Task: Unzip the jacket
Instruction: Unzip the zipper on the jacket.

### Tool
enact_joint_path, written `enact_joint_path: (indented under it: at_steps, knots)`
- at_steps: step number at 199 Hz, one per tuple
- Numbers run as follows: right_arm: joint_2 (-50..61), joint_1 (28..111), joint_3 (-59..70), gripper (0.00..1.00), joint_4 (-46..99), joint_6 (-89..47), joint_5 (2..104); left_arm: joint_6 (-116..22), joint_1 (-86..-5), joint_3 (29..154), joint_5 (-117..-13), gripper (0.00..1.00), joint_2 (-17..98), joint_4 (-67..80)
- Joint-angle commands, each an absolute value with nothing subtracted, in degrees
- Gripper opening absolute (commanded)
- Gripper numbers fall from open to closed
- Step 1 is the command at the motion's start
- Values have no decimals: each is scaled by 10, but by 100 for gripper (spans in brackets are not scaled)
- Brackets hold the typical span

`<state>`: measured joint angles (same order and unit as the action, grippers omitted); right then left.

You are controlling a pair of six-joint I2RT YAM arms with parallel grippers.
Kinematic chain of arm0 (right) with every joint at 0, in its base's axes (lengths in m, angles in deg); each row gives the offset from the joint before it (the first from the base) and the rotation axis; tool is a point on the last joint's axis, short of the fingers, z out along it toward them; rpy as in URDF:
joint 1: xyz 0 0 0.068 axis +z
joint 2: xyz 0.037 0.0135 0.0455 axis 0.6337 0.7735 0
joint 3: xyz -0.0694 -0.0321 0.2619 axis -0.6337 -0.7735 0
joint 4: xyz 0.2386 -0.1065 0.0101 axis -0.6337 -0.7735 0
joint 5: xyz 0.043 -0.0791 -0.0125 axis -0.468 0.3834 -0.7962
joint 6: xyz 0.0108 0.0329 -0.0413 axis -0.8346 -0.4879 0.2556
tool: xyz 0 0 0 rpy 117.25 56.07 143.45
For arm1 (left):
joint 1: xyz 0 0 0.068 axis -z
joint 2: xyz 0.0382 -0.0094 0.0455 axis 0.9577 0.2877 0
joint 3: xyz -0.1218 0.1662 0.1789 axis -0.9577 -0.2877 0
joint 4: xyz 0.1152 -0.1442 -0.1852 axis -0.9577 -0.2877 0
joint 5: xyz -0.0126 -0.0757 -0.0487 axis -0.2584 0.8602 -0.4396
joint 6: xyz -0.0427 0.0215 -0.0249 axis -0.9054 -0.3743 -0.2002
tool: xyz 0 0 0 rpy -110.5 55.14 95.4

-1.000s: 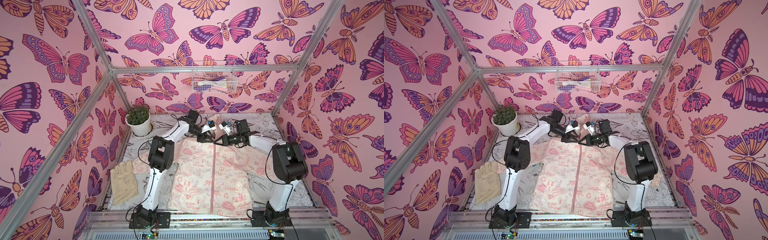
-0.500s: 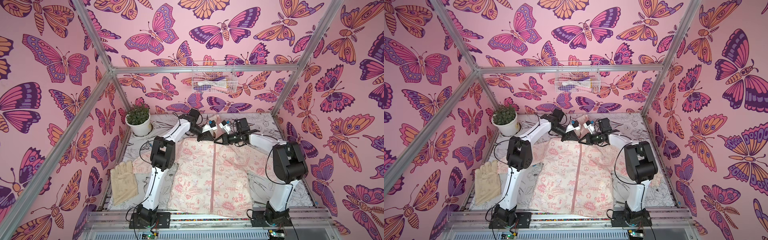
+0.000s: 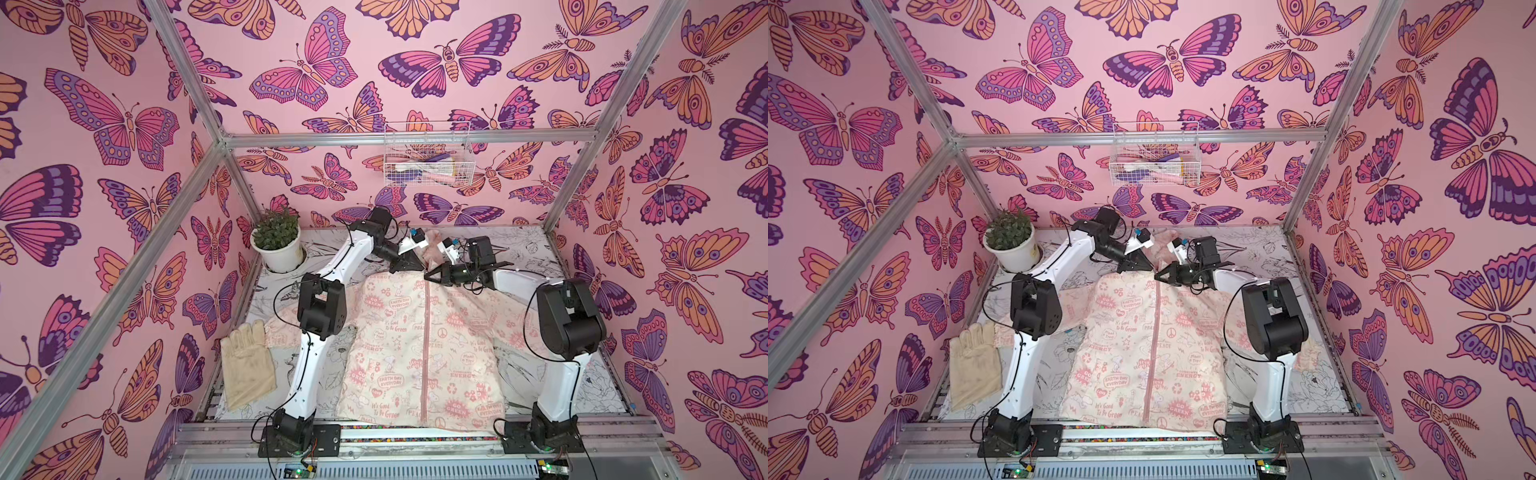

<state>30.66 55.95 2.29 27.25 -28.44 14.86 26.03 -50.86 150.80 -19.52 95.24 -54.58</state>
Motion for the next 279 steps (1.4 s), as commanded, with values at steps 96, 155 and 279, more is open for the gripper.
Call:
enact_joint_path:
  at_steps: [96,155,279]
  knots:
    - [274,638,-146,0,402,-445,312,97,-503,1670,-360,0,1076,-488]
    - [245,678,-217,0,419,-522,356,29,-510,1676,-447,0,1092,-425]
    - [99,750,-383,0,385,-610,346,-28,-515,1677,-583,0,1108,-375]
